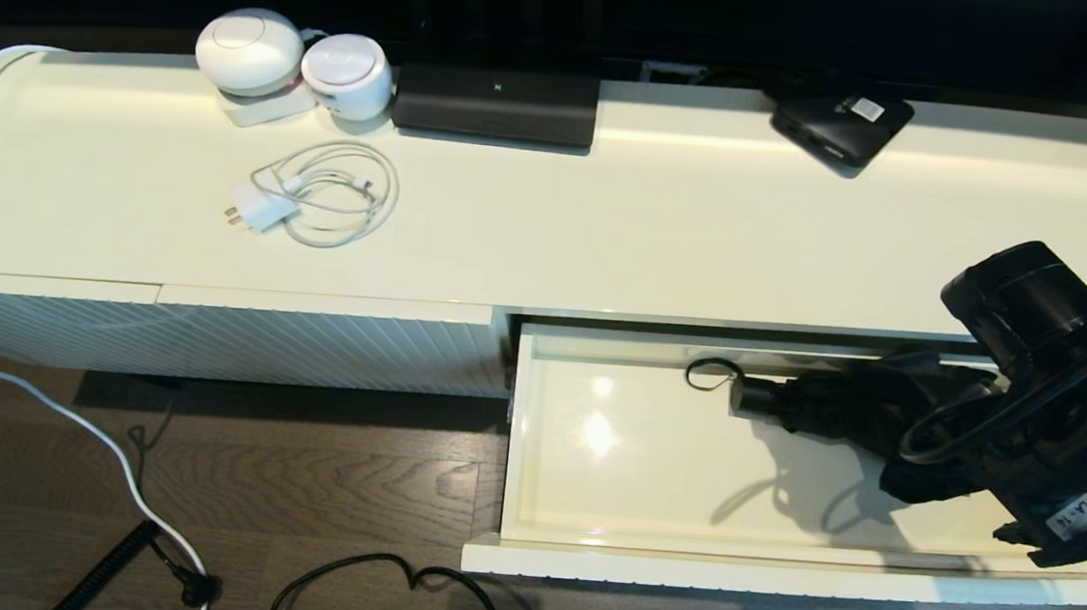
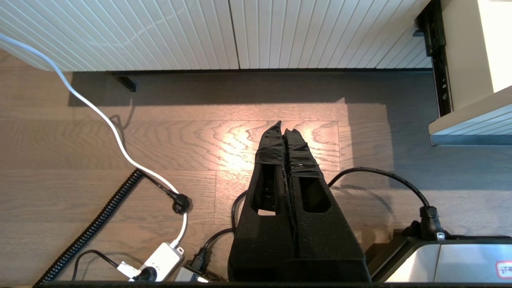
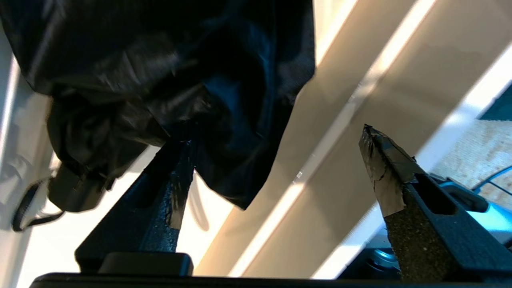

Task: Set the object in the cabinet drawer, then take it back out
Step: Take the umbrella out of the drawer and put it on the table

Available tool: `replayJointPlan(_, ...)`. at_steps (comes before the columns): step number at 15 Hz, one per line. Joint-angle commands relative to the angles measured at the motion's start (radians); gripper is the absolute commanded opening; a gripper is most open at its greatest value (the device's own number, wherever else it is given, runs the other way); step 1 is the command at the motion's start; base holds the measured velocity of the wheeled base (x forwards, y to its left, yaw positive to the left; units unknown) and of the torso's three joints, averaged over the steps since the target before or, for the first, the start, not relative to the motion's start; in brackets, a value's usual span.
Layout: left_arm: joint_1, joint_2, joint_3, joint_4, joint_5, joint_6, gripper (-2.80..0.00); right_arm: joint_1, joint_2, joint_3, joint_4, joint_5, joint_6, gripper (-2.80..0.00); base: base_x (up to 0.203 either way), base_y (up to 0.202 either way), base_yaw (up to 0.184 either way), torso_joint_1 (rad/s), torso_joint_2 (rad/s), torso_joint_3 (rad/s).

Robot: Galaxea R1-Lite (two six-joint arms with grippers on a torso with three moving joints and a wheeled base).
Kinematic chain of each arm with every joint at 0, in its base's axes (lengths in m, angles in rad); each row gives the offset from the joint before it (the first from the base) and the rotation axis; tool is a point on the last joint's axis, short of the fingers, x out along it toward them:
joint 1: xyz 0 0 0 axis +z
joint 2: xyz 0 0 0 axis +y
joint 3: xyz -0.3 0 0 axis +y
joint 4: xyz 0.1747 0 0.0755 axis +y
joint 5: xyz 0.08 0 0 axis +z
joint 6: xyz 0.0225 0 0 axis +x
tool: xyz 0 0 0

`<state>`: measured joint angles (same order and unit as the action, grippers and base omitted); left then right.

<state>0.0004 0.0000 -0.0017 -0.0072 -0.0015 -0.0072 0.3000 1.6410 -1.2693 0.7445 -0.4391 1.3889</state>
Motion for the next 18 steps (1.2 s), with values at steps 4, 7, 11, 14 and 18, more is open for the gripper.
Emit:
replayJointPlan(4,0.0,0.0,0.0,0.0,0.0,0.0,-2.8,-0.063,0.024,-0.006,-0.092,-0.003,0.008,0.0,0.0,0.0,0.0,0.0,0.0,0.0)
replayJointPlan(7,0.001,0.0,0.0,0.0,0.0,0.0,-2.8,-0.108,0.027,0.012,-0.144,0.006,0.006,0.0,0.0,0.0,0.0,0.0,0.0,0.0)
replayJointPlan(11,0.001,0.0,0.001,0.0,0.0,0.0,-2.8,-0.142,0.048,0.02,-0.175,0.008,0.009,0.0,0.0,0.0,0.0,0.0,0.0,0.0)
replayJointPlan(14,0.001,0.0,0.0,0.0,0.0,0.0,-2.8,-0.164,0.077,0.025,-0.229,0.024,0.007,0.0,0.0,0.0,0.0,0.0,0.0,0.0)
replayJointPlan(18,0.0,0.0,0.002,0.0,0.0,0.0,-2.8,-0.21,0.118,0.053,-0.289,0.114,-0.005,0.0,0.0,0.0,0.0,0.0,0.0,0.0)
